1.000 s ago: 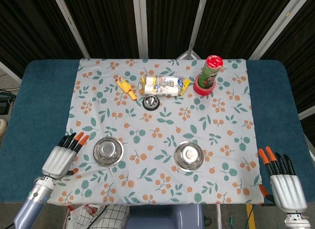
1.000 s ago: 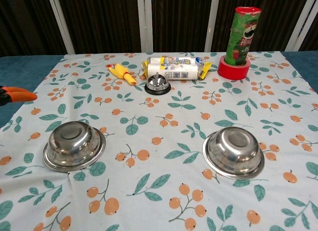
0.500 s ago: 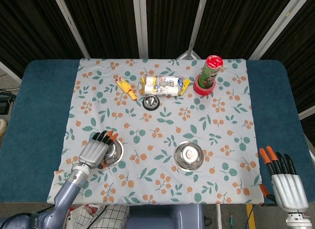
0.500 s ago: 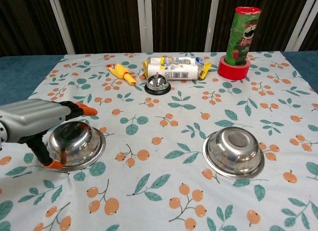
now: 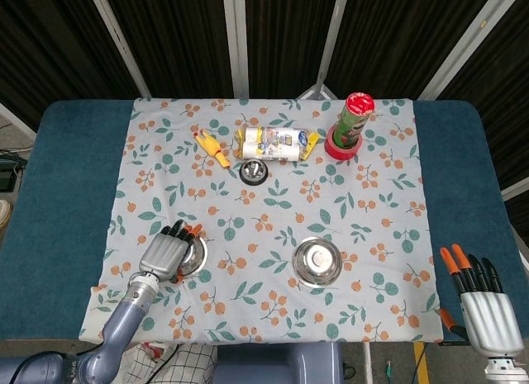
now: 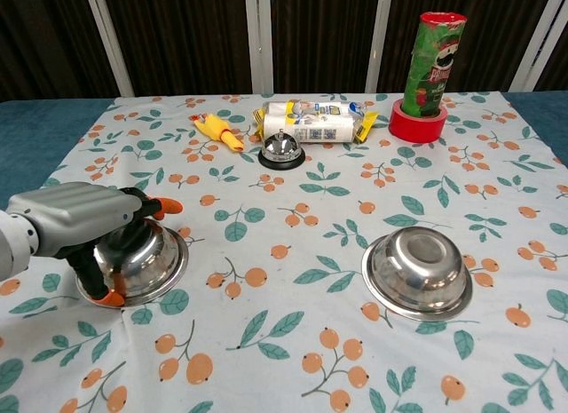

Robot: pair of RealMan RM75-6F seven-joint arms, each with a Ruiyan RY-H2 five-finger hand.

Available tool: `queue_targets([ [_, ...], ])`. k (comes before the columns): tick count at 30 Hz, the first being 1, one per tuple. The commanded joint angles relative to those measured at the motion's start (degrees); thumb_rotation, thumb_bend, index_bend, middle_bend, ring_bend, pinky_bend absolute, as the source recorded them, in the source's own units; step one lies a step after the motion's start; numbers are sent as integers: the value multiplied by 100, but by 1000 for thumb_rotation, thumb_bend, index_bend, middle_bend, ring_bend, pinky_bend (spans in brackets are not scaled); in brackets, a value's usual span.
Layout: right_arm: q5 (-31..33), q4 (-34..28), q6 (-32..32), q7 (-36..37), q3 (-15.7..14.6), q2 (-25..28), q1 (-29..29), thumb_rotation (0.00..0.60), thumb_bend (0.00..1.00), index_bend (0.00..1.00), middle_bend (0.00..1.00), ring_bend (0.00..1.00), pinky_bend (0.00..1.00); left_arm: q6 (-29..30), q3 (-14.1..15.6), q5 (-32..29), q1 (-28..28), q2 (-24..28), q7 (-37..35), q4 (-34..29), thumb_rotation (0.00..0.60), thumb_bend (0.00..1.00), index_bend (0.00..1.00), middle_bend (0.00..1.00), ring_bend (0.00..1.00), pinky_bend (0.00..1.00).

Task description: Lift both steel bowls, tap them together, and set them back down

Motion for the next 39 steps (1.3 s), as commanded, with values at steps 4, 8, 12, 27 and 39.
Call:
queue_targets([
  [4,10,-7,-13,-19,-3,-10,4,600,308,0,0,0,68,5,55,-192,-151,-45,-6,80,600,340,240,340,230,442],
  [8,33,-5,-34,-16,2,-8,15,600,308,0,0,0,68,61,102,-287,-242,-92,25,120,600,402,333,472,342,542],
  [12,44,-10,-43,-4,1,-1,18,600,309,0,0,0,69,149,147,-321,-296,-98,12,129,600,438,416,558,417,609],
  [27,-155,158,-630,-11,51,-350,466,600,308,0,0,0,85,596,164,1033,-12,1160,-1242,-920,600,529,534,663,509,694],
  [39,240,-656,-2264,-926,384,-1044,1552,600,308,0,0,0,163,984,380,1688,390,2433,-1799,-1618,600,541,531,656,507,694],
])
